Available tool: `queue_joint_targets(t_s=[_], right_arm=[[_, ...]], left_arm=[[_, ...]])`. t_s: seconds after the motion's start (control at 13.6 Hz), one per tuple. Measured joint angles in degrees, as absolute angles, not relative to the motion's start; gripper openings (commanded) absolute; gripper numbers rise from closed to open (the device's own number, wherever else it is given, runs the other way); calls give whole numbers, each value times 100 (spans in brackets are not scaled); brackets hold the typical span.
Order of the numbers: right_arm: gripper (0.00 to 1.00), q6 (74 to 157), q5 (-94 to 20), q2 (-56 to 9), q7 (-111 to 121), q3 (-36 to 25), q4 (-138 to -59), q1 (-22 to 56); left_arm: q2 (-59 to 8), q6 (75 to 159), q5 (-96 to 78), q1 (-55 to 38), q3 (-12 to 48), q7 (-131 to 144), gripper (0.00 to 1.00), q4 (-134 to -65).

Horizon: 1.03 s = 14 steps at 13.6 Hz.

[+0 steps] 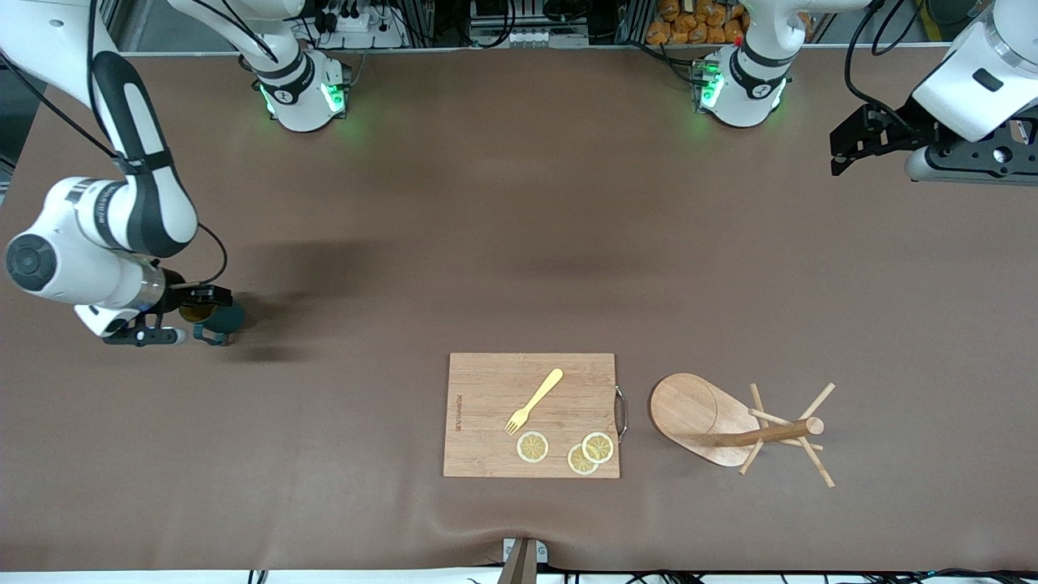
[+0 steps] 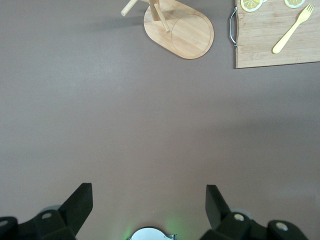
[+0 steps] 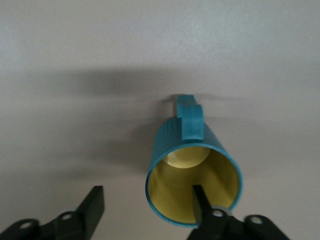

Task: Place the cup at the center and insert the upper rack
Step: 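Reach the right gripper down to the teal mug and grasp it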

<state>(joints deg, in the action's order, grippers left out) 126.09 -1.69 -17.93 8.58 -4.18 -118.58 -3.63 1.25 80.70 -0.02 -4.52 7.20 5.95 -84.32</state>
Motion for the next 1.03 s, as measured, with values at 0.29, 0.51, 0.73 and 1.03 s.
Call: queue_joint_targets(t_s=[0.29, 0.51, 0.73, 1.03], right_arm=[[39, 12760, -194, -1795, 851, -416, -12050, -363], [36, 12767, -279, -1816, 847, -416, -12076, -363], [19, 12927, -435, -1940, 847, -413, -12099, -362], [0, 12998, -443, -2018, 846, -413, -12098, -362]], left_arm=[[125, 8064, -2, -456, 738, 595, 100, -8432], [125, 8038, -2, -456, 738, 595, 100, -8432], [125, 8034, -2, -456, 738, 595, 100, -8432], [125, 8028, -2, -456, 738, 595, 100, -8432]])
